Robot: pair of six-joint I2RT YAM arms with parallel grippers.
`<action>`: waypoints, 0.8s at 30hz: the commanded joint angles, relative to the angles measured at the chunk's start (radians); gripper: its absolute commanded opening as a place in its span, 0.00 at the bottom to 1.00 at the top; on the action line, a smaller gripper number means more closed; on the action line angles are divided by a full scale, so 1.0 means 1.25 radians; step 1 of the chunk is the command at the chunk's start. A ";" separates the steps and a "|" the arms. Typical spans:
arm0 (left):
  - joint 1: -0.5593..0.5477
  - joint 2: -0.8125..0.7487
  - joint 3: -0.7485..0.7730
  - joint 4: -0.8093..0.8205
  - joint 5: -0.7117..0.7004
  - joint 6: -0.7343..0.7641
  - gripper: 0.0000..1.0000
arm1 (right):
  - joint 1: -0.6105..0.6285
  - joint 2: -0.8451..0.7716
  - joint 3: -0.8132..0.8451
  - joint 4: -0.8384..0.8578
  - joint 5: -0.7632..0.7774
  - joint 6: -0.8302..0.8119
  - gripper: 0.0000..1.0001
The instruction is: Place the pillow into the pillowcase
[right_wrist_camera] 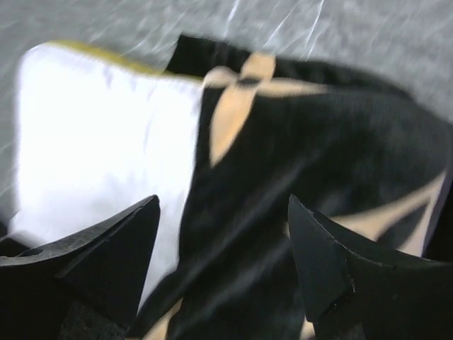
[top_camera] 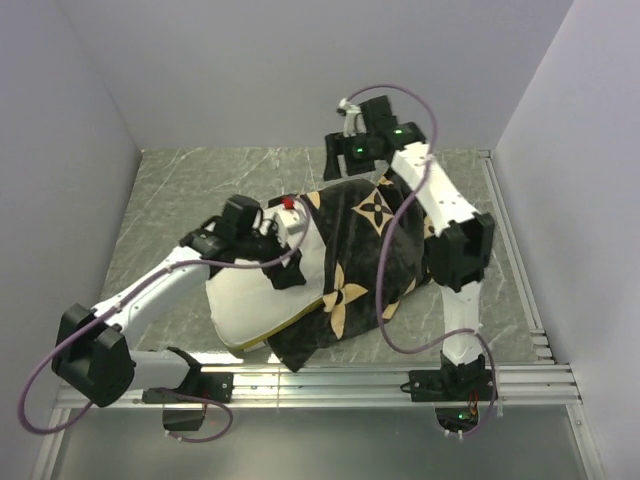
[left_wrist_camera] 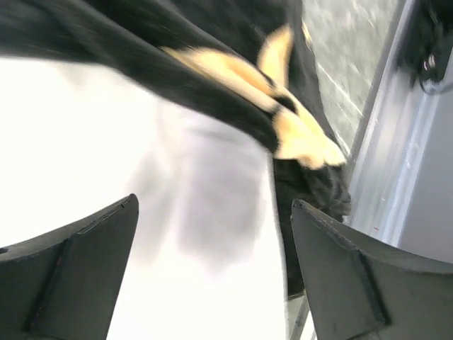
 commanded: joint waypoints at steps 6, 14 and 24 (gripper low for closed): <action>0.231 0.010 0.081 -0.041 0.025 -0.005 0.98 | 0.142 0.150 0.147 0.061 0.241 -0.014 0.86; 0.410 0.071 0.088 0.032 -0.008 -0.072 0.99 | 0.186 0.226 0.104 0.215 0.396 0.025 0.83; 0.433 0.199 0.209 0.020 -0.050 -0.038 0.99 | 0.192 0.347 0.161 0.211 0.374 0.025 0.78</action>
